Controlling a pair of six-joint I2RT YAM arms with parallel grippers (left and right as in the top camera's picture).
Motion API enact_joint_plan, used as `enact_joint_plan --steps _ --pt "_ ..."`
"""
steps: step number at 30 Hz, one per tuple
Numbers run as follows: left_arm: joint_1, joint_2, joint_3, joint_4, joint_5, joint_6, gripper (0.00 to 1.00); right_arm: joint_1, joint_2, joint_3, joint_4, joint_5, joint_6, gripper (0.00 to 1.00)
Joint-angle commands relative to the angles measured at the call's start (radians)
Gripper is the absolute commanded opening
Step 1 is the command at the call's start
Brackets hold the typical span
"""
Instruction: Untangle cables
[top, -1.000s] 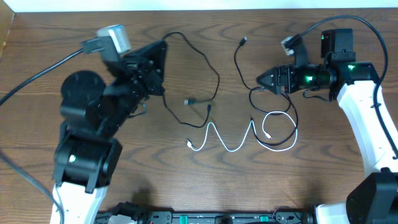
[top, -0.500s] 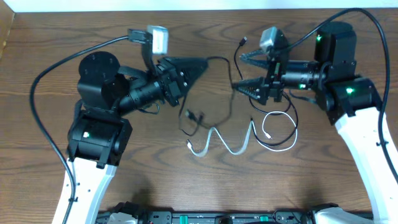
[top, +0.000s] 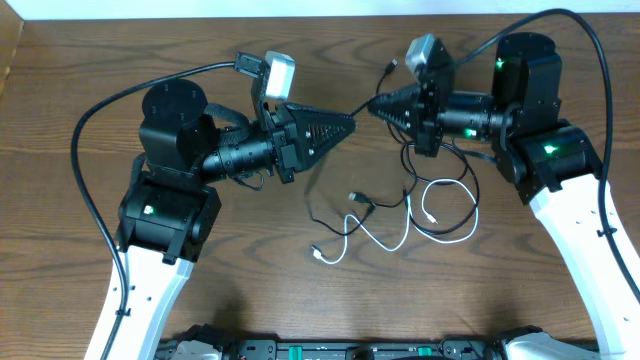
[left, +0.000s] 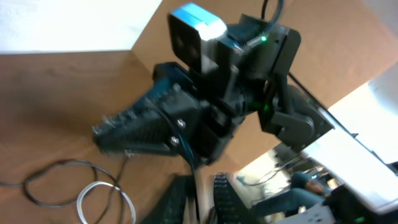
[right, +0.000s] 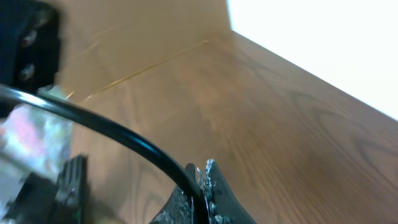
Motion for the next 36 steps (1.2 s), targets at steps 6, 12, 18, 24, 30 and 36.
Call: enact_joint_plan --steps 6,12,18,24,30,36 --pt "-0.001 0.016 0.016 0.003 0.032 0.027 0.52 0.0 -0.001 0.045 0.163 0.293 0.388 0.01" --pt "-0.001 0.04 0.014 -0.005 0.032 0.027 0.54 -0.029 -0.001 0.21 0.142 0.535 0.467 0.01" --pt "-0.001 0.06 0.014 -0.057 0.032 0.063 0.54 -0.122 -0.001 0.282 0.106 0.763 0.489 0.01" --pt "-0.001 0.064 0.014 -0.121 0.002 0.14 0.58 -0.31 0.015 0.282 0.047 0.822 0.474 0.01" --pt "-0.001 0.069 0.014 -0.227 -0.186 0.15 0.59 -0.467 0.061 0.283 0.034 0.888 0.432 0.01" --pt "-0.001 0.08 0.014 -0.312 -0.296 0.172 0.59 -0.633 0.143 0.344 0.015 0.889 0.431 0.01"
